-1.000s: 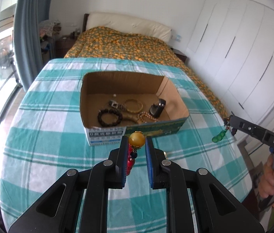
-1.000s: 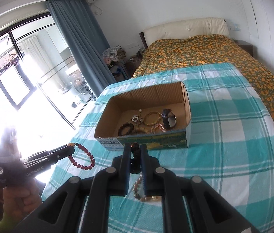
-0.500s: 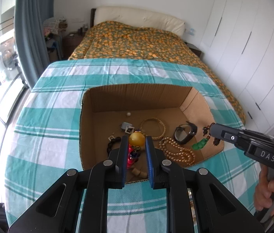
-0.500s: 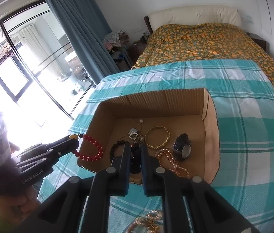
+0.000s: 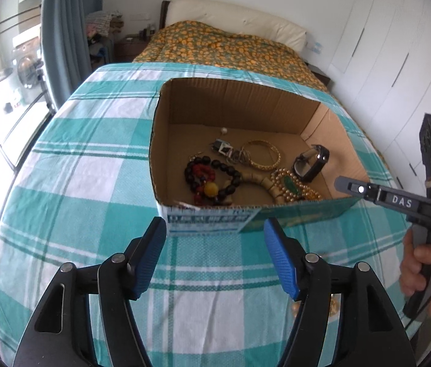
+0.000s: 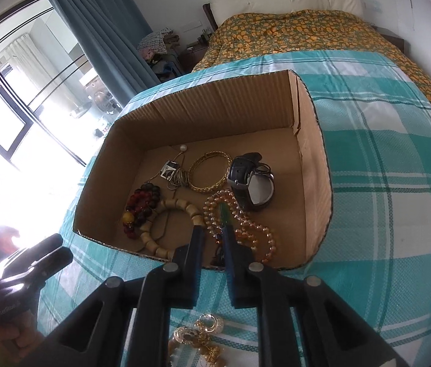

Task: Organize jewelry
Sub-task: 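Withdraw both tools toward the wooden bead bracelet and gold earrings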

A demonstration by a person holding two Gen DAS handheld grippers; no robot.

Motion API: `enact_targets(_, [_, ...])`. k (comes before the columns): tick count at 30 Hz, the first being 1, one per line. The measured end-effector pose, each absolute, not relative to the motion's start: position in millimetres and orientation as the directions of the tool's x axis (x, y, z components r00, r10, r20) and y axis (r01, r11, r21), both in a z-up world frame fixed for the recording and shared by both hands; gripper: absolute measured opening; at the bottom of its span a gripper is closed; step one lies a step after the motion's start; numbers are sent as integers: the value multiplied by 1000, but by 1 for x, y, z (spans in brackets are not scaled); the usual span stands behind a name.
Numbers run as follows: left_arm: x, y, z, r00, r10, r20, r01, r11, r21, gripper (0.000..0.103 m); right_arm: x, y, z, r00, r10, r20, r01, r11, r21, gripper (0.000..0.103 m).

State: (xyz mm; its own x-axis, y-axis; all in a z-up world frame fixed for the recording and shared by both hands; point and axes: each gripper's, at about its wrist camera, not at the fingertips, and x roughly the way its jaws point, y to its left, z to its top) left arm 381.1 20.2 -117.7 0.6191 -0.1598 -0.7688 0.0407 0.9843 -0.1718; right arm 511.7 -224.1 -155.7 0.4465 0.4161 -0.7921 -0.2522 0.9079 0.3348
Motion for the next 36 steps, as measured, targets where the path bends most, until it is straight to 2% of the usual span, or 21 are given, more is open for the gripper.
enact_targets(5, [343,11,-129,610,-162,-776,78,986,-144,70,493,-216,-150,456,367,-811,-275,925,263,13])
enact_targets(7, [333,5,-134,605,-164,-779,97,986,-132,71,477,-213,-141,521,334,-786,-291,935,205,15])
enact_targets(9, [325,-1,-139,601,-161,-783,108,987,-120,72,455,-213,-129,585,331,-741,-312,934,171,36])
enact_targets(10, [322,-4,-141,600,-162,-783,112,987,-119,73,442,-215,-123,614,338,-714,-317,933,169,54])
enact_targets(11, [318,-5,-144,600,-165,-783,113,986,-122,74,427,-219,-119,640,339,-689,-319,934,164,57])
enact_targets(14, [307,-7,-153,590,-187,-785,99,982,-160,75,392,-233,-121,666,323,-673,-307,940,147,57])
enact_targets(17, [303,-14,-163,566,-218,-795,99,975,-197,75,370,-248,-138,642,316,-699,-288,944,162,57])
enact_targets(24, [312,-48,-174,554,-224,-802,143,975,-173,76,336,-281,-171,626,299,-720,-174,954,245,57])
enact_targets(36, [329,-67,-203,544,-71,-836,89,996,-27,76,316,-282,-178,635,286,-717,-189,958,215,57])
